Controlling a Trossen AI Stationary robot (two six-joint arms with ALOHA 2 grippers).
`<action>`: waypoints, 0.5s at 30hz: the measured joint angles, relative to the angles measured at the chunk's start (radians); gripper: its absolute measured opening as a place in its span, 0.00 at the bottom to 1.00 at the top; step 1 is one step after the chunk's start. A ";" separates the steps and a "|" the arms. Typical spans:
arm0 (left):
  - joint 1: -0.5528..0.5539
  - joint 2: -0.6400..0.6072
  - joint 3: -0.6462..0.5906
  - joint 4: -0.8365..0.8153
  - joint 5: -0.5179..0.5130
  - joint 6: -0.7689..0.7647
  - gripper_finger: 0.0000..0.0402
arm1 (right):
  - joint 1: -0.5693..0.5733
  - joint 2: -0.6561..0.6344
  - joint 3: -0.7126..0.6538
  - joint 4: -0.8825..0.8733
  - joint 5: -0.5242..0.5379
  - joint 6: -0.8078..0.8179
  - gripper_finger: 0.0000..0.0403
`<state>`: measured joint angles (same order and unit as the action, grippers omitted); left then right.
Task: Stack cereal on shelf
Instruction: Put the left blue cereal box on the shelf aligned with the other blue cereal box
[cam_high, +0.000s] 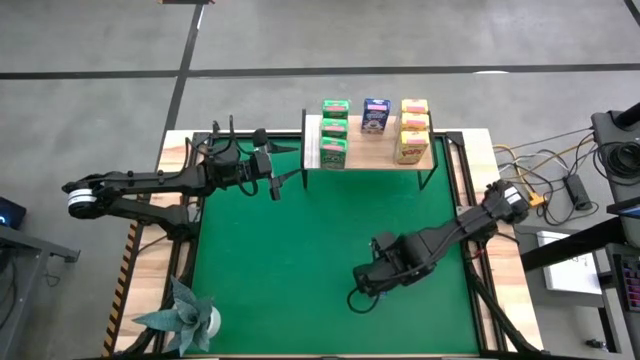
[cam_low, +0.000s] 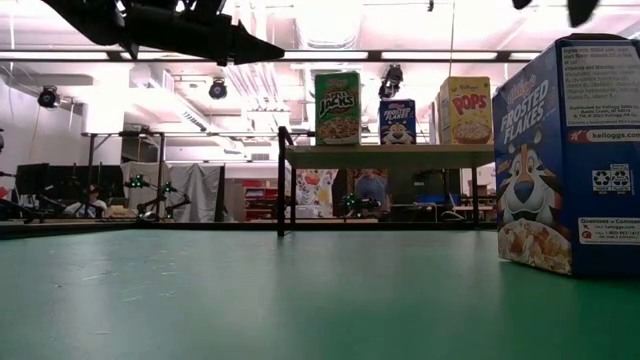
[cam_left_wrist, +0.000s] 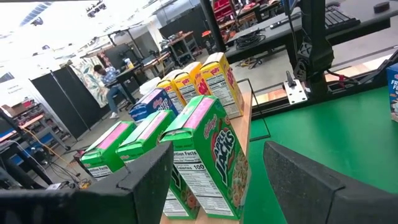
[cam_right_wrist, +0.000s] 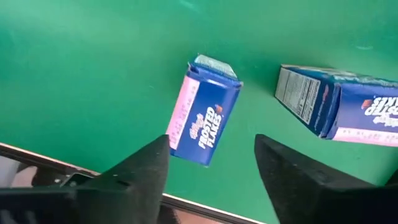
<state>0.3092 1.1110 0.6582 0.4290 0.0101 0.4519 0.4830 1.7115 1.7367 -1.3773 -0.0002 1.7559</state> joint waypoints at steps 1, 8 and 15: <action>0.000 0.000 0.000 0.000 0.000 0.000 0.58 | 0.005 0.000 -0.006 0.006 0.000 0.001 0.58; 0.000 0.000 0.000 0.000 0.000 0.000 0.58 | 0.010 0.000 -0.077 0.094 0.003 -0.002 0.66; 0.000 0.000 0.000 -0.001 0.000 -0.001 0.58 | 0.010 0.000 -0.139 0.158 0.003 0.009 0.65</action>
<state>0.3092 1.1110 0.6582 0.4282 0.0105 0.4510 0.4931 1.7115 1.5977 -1.2198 0.0029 1.7653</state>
